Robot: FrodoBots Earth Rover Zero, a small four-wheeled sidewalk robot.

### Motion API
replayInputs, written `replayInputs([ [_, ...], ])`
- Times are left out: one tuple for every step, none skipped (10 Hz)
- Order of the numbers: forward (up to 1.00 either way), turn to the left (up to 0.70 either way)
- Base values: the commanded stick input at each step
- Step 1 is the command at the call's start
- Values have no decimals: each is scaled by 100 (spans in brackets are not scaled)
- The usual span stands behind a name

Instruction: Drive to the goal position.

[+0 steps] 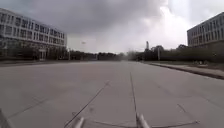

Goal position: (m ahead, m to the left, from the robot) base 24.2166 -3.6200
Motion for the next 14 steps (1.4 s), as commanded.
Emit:
replayInputs([
  [70,0],
  [70,0],
  [70,0],
  [70,0],
  [70,0],
  [70,0],
  [70,0],
  [70,0],
  [70,0],
  [70,0],
  [70,0],
  [70,0],
  [70,0],
  [70,0],
])
